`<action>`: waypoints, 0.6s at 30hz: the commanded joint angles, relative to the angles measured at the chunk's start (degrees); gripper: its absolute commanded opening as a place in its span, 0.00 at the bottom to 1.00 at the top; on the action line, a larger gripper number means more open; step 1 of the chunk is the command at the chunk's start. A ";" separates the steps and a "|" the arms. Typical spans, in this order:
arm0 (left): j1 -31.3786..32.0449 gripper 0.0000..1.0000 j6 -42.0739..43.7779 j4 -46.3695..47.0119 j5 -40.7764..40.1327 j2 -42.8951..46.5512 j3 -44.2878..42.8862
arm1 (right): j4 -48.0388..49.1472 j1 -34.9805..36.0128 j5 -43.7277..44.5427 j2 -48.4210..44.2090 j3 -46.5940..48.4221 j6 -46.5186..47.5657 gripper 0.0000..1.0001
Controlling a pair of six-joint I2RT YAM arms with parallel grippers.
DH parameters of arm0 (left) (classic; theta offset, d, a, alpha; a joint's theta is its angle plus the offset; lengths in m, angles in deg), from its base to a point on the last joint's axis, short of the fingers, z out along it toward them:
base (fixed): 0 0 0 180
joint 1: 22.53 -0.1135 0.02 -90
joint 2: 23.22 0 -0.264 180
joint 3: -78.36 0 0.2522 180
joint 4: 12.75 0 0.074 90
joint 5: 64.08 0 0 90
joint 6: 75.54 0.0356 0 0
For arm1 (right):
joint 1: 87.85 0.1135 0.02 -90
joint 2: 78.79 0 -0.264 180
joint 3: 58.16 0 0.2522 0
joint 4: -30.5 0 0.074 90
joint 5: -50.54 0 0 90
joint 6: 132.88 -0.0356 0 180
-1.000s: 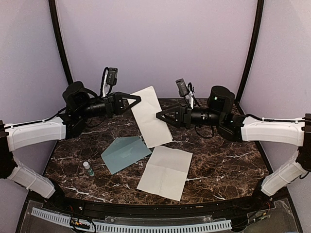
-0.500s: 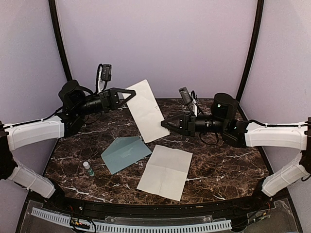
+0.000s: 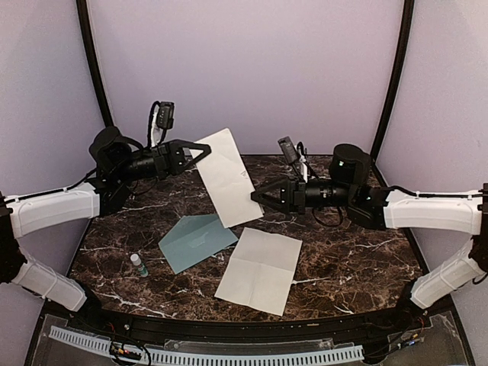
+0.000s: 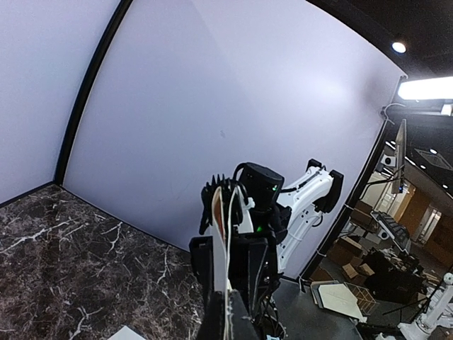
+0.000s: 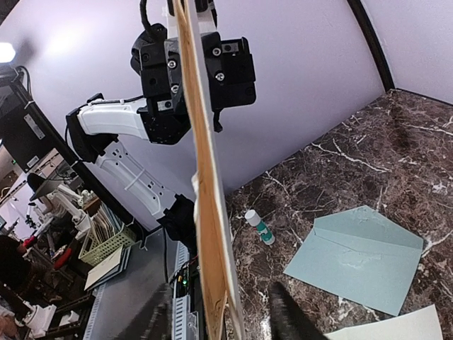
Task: Place the letter into the envelope and seal it
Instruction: Fold the letter.
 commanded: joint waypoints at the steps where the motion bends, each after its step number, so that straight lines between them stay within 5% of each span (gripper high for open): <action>1: -0.18 0.00 -1.63 2.94 7.74 0.45 1.40 | -2.30 0.40 -0.08 1.63 6.58 4.07 0.58; 6: 0.39 0.00 0.26 -0.52 10.62 0.72 1.89 | -2.38 0.40 -3.12 6.27 12.10 5.41 0.60; 11: 0.53 0.00 2.53 -4.36 9.14 0.80 2.12 | -0.34 0.57 -6.90 9.66 14.86 4.15 0.45; 15: 0.49 0.00 2.94 -4.79 7.64 0.23 2.09 | -0.38 0.84 -8.10 10.01 14.77 4.02 0.42; 18: 0.57 0.00 2.95 -4.86 7.68 -0.77 1.67 | -0.36 1.00 -8.70 10.30 14.53 3.72 0.28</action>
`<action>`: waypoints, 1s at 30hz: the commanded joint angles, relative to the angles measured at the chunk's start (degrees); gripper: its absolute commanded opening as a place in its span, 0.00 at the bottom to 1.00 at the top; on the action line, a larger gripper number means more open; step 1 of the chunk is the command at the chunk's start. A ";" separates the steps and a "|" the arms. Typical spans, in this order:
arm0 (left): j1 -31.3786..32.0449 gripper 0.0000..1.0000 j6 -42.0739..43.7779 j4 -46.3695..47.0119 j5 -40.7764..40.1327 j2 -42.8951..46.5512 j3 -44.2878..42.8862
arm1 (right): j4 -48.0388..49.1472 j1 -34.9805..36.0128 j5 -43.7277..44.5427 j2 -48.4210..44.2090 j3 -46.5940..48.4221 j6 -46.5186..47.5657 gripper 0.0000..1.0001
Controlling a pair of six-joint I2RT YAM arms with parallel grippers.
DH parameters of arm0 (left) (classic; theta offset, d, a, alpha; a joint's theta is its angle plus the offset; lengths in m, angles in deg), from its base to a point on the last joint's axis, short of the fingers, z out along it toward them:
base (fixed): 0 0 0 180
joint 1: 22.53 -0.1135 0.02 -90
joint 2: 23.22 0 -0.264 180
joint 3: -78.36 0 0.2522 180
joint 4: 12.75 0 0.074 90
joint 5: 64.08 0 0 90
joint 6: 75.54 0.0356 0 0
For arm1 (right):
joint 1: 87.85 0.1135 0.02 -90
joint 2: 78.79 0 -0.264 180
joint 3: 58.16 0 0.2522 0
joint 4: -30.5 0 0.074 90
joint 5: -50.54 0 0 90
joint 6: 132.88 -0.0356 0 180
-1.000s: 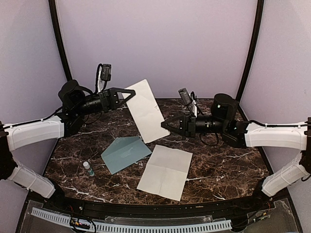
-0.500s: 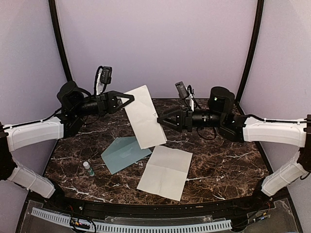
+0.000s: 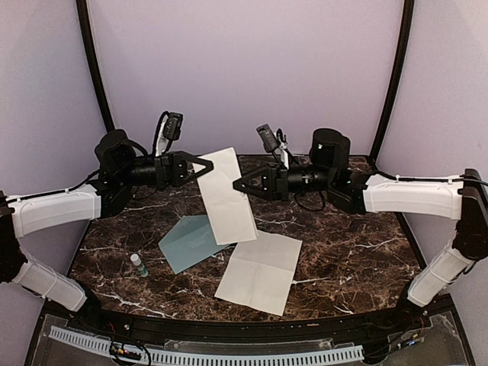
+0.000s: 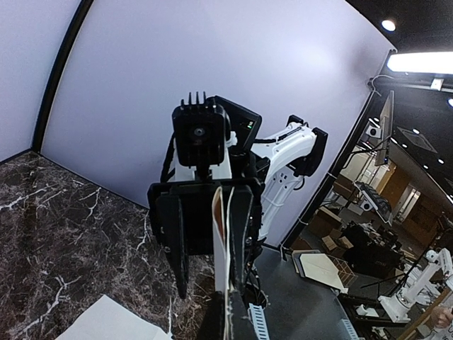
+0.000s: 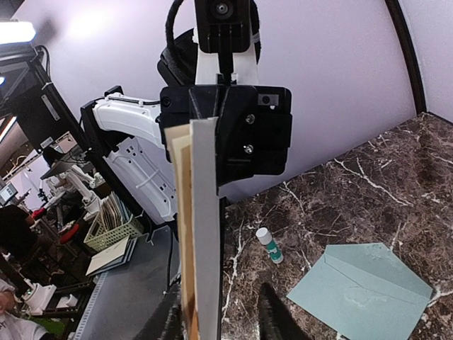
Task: Place the letter into the envelope and seal it
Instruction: Fold the letter, then adjust the envelope at the center of the board.
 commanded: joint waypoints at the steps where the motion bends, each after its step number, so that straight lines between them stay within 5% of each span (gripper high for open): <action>1: 0.23 0.00 1.14 -0.66 -0.22 -0.80 0.21 | 1.91 0.75 -2.65 0.14 1.10 -0.10 0.21; 3: 0.21 0.00 1.44 -1.13 -0.14 -1.42 -0.14 | 2.91 0.75 -2.48 0.19 0.77 -0.52 0.02; 5: 0.28 0.04 2.42 -2.79 -0.16 -1.91 -0.78 | 4.42 0.68 -0.61 -0.56 -0.24 -1.14 0.00; 6: 0.29 0.12 3.01 -5.19 -0.51 -2.11 -1.10 | 4.90 0.52 0.72 -1.13 -1.10 -1.17 0.00; 7: 0.25 0.38 4.83 -6.80 -1.65 -2.14 -1.89 | 5.03 0.17 2.33 -2.15 -1.58 -1.10 0.00; 9: -0.05 0.70 8.78 -13.34 -4.70 -1.71 -3.13 | 4.79 -0.83 6.00 -4.17 -2.93 -0.81 0.00; 13: -3.15 0.93 14.84 -25.55 -10.65 -0.23 -4.07 | 4.15 -3.42 10.68 -8.82 -6.44 -0.30 0.00; 23: -12.08 0.98 31.55 -59.16 -36.80 -11.66 -12.87 | 2.60 -8.16 15.68 -15.70 -13.82 -0.22 0.00; 30: -12.89 0.96 34.58 -65.44 -36.39 -23.25 -16.54 | 6.46 -8.89 14.18 -16.90 -17.58 -1.90 0.00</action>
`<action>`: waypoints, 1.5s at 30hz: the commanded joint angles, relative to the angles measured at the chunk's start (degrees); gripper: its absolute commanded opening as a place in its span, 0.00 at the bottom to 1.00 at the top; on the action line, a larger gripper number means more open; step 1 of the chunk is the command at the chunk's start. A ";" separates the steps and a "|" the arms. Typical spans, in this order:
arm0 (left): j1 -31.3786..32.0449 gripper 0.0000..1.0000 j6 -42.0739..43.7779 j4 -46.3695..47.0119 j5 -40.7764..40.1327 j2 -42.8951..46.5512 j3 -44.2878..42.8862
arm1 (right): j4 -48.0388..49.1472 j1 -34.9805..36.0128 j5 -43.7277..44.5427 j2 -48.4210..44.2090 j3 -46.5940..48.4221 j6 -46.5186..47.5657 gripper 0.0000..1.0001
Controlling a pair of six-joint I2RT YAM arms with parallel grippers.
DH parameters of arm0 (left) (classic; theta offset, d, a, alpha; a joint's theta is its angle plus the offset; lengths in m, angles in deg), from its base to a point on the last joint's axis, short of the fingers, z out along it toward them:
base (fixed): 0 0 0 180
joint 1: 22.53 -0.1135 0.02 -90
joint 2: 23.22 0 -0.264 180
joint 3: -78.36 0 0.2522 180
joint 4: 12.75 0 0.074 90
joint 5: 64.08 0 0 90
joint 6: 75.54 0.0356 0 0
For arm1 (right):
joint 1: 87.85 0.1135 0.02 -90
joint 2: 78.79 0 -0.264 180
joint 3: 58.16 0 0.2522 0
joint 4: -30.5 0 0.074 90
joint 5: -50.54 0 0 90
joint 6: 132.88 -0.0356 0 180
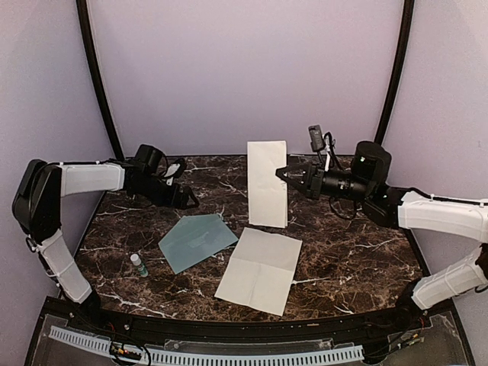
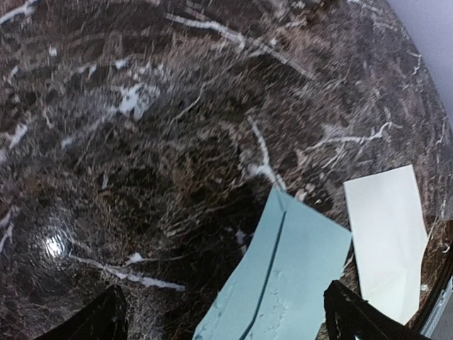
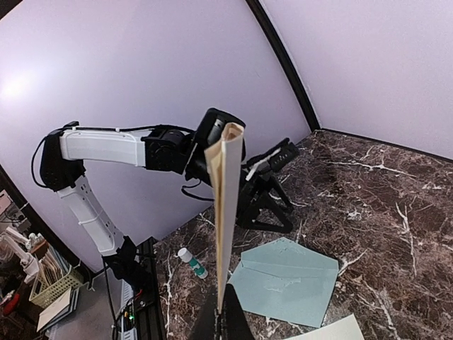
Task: Place the letter into the envelope and seal it
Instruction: Adjust the envelope at the center of the board.
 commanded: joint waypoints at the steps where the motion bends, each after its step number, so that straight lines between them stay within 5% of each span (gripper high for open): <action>1: -0.37 0.96 4.13 -8.41 -2.38 -4.63 -2.46 | 5.01 -0.64 -0.55 -1.36 -2.09 -1.24 0.00; 7: -0.41 0.94 4.94 -9.92 -2.51 -7.85 -5.22 | 6.88 -1.28 -1.12 -2.07 -4.42 -2.04 0.00; 13: -0.41 0.62 5.43 -10.84 1.98 -8.31 -4.20 | 8.24 -1.91 -0.89 -3.27 -6.56 -2.93 0.00; 25: -0.32 0.19 5.73 -11.24 5.46 -6.79 -2.22 | 10.68 -2.10 -2.02 -2.33 -7.16 -5.00 0.00; 32: -0.32 0.16 4.49 -9.59 2.62 -2.41 1.41 | 11.33 -2.10 -2.13 -2.80 -7.74 -5.58 0.00; 38: -0.32 0.00 0.32 -6.82 1.92 1.11 4.64 | 11.52 -2.12 -2.29 -2.73 -7.59 -5.85 0.00; 45: 0.05 0.00 -23.47 8.26 -0.26 12.38 13.66 | 12.19 -2.04 -1.71 -2.94 -7.83 -6.63 0.00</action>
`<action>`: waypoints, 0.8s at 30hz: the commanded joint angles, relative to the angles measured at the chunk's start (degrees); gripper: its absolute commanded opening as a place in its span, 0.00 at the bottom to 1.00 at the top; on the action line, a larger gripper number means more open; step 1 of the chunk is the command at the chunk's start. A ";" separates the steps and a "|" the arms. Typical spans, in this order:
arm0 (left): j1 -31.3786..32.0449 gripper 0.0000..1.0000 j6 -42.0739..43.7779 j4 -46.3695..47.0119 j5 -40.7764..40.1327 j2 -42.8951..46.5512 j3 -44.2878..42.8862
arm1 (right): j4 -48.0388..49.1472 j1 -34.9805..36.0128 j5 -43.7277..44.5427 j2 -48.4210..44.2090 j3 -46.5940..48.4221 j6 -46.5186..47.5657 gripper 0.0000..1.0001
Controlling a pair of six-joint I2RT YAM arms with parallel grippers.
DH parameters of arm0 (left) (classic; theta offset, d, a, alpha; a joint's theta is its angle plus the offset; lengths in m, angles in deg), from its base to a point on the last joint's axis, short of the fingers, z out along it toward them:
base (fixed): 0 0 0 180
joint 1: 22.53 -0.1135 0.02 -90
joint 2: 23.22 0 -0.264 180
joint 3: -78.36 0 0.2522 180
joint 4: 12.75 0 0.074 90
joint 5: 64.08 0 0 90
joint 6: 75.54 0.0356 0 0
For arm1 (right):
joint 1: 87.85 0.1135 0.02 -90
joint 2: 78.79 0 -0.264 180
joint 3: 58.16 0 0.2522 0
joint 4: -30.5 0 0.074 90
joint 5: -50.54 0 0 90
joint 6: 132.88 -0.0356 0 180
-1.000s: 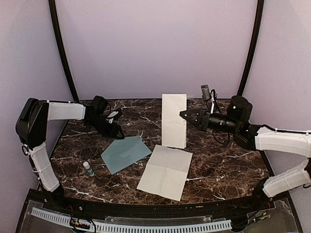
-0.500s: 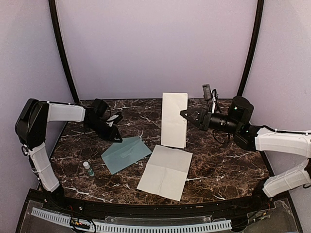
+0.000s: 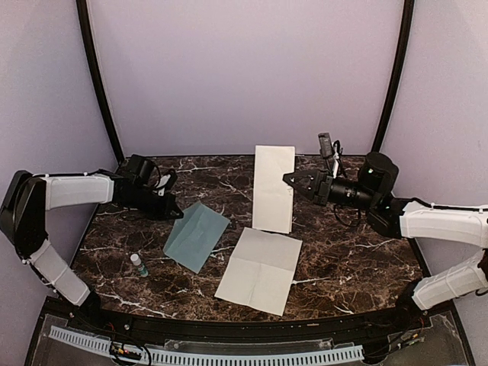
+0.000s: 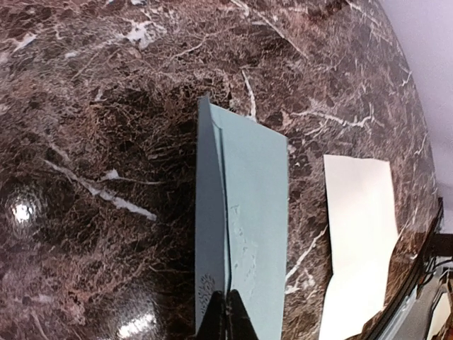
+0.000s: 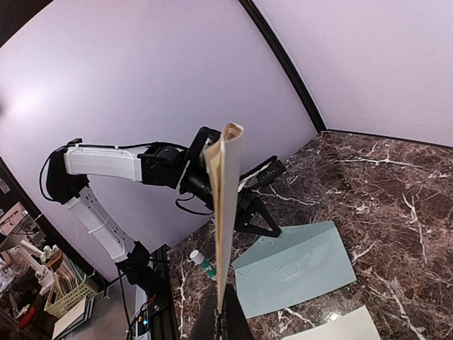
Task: Place the letter into the envelope and seal it
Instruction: Adjust the envelope at the center of the board.
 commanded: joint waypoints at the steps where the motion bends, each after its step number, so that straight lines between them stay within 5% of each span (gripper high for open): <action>1: 0.41 0.00 -21.83 13.63 -2.83 8.98 8.75 | 3.39 -0.32 0.00 -0.65 -0.38 -0.87 0.00; 7: 6.78 0.00 -38.55 29.30 -8.66 15.72 20.36 | 3.48 -0.36 -0.48 0.86 0.49 -1.25 0.00; 13: 9.39 0.01 -43.23 36.51 -9.65 13.70 25.07 | 3.54 -0.06 -1.14 2.35 1.57 -1.36 0.00; 15: 9.41 0.18 -42.32 36.21 -9.79 13.77 25.17 | 2.88 0.03 -1.85 2.93 2.17 -0.92 0.00; 17: 9.22 0.57 -40.06 35.10 -11.01 14.99 24.65 | -0.29 0.10 -3.22 3.51 3.74 0.83 0.00; 19: 8.82 0.74 -35.84 29.34 -13.73 17.43 22.72 | -4.71 0.20 -4.80 3.66 5.75 3.31 0.00; 24: 5.61 0.87 -18.70 20.03 -17.69 25.88 14.53 | -21.84 0.26 -8.25 3.72 12.63 12.16 0.00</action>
